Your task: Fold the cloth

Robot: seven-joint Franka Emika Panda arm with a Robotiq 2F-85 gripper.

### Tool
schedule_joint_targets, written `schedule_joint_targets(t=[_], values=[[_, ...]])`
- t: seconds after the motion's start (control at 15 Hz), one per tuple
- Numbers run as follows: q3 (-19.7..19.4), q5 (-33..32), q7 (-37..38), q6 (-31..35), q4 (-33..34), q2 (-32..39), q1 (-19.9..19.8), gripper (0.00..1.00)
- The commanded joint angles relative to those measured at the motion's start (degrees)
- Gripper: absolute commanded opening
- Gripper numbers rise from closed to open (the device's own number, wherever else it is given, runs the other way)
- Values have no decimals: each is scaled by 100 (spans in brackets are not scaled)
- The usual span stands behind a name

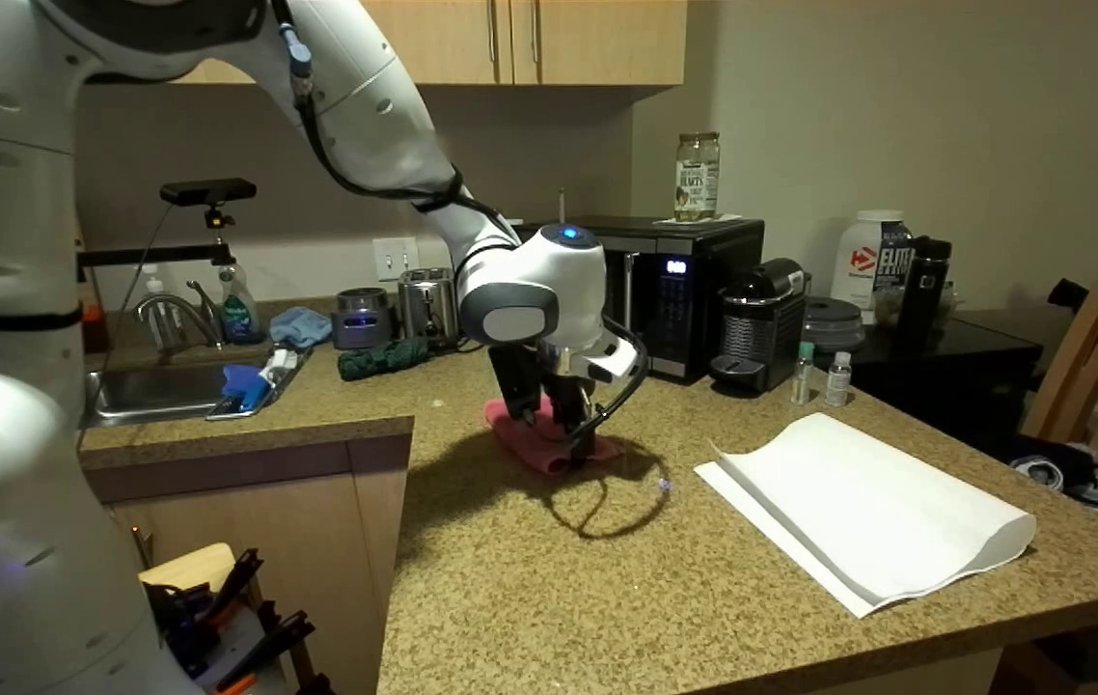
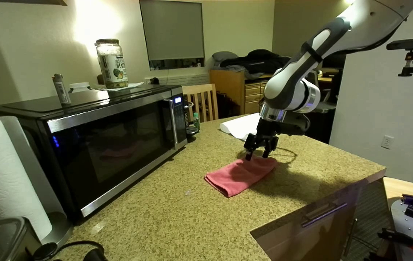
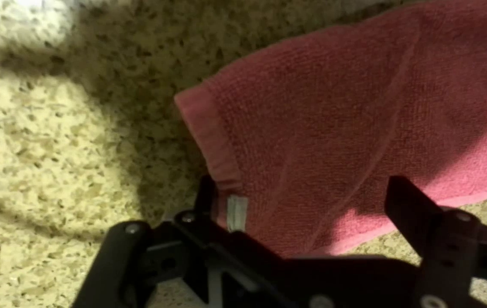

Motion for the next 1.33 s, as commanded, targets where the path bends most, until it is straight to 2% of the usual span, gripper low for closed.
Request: schedule_joint_targets(t=[0.0, 0.4, 0.87, 0.93, 1.0, 1.27], values=[[82, 87, -244, 39, 31, 93, -81, 100], [125, 21, -432, -103, 57, 151, -120, 100], [382, 601, -1519, -367, 203, 263, -325, 100], [364, 591, -1546, -427, 227, 279, -322, 75], [328, 530, -1502, -465, 243, 297, -302, 74], [252, 379, -1348, -538, 257, 346, -263, 47]])
